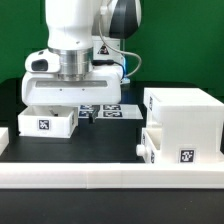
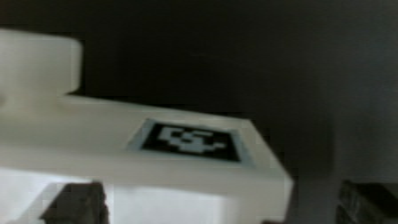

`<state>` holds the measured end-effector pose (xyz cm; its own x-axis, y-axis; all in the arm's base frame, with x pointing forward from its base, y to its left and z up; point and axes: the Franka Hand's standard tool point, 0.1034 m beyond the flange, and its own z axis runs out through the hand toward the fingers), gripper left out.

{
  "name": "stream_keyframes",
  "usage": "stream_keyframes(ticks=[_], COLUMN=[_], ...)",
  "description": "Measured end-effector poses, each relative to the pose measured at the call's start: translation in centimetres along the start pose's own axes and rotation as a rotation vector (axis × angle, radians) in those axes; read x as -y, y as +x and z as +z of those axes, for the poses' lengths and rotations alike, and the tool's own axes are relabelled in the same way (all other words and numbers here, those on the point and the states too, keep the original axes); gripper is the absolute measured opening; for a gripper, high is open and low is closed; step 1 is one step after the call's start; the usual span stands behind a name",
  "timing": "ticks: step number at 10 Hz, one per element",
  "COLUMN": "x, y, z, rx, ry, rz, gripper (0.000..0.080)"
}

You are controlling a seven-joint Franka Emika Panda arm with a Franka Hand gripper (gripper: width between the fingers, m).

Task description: Assemble drawer

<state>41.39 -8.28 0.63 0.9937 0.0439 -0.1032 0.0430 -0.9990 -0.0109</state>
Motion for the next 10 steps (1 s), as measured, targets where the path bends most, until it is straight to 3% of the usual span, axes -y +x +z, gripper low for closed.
stream_keyframes(ticks=[2,3,4,7,10], x=[0.30,0.27,0.30,0.30,0.64], y=[-0.33,-0.26,-0.25,0.24,0.39], z=[0.20,0.16,0.17,0.08,0.07], rx=[0.009,0.008,0.007,0.001,0.001], ry=[0.002,0.001,0.001,0.001,0.001], rz=[-0.006,-0.009,-0.017,-0.015,-0.031], gripper=[0.0648,0.0522,0.0522,0.0064,0.0042])
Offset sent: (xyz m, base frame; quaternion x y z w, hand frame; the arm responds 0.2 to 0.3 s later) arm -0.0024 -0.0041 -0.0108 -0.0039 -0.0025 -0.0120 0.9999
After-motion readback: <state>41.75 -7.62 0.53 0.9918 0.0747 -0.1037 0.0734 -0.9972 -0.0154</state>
